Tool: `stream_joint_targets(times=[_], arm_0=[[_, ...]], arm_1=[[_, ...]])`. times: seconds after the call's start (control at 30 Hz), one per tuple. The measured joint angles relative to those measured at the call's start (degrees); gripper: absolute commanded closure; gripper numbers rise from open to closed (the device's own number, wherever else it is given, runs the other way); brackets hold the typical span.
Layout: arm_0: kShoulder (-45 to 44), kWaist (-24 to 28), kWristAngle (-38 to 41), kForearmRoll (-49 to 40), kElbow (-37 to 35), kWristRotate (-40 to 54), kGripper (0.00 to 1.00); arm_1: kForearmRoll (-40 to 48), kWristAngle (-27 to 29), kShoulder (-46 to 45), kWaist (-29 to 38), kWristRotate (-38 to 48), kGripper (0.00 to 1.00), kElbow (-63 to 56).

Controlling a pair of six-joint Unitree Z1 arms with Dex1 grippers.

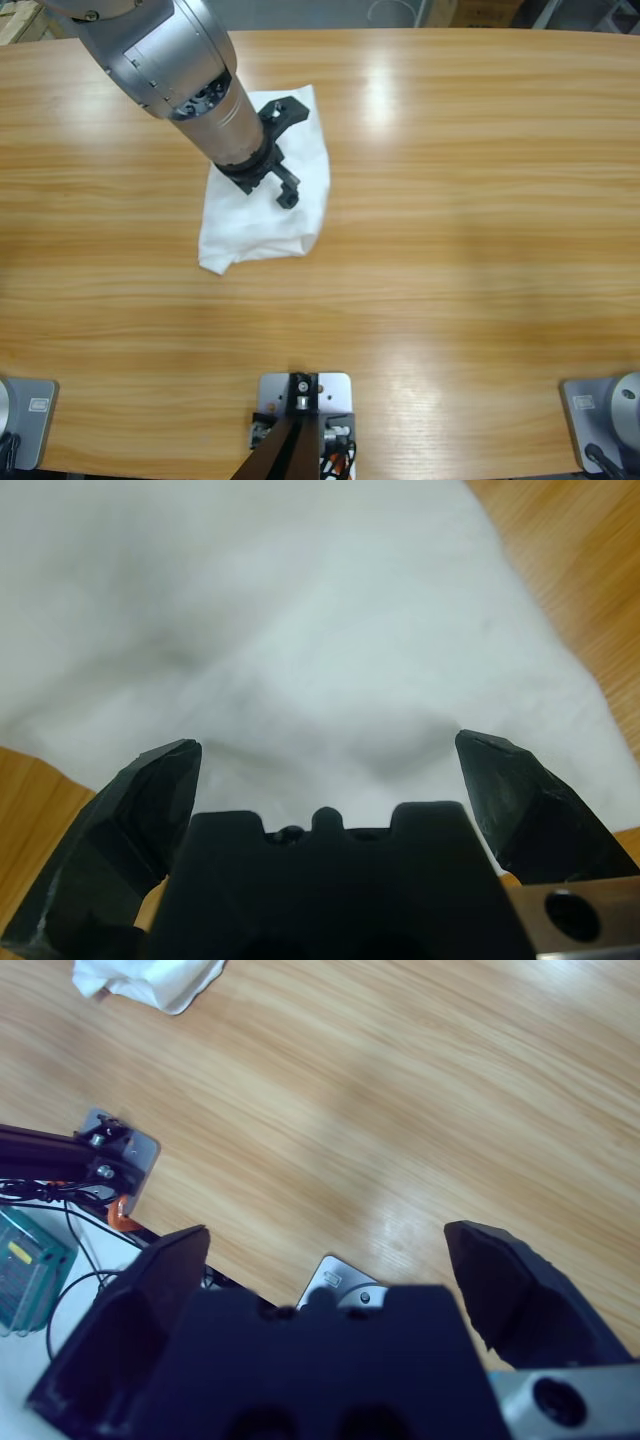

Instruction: Fold clothes

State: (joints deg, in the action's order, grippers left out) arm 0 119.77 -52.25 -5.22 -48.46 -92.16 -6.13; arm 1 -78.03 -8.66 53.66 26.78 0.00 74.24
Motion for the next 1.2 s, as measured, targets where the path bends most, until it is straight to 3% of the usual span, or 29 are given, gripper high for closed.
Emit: stream_joint_targets(times=[1.2], arm_0=[[5.3,2.7,6.0,0.0,-0.4,0.0,0.023]], arm_1=[[-1.2,0.0,1.7,0.4,0.0,0.041,1.8]])
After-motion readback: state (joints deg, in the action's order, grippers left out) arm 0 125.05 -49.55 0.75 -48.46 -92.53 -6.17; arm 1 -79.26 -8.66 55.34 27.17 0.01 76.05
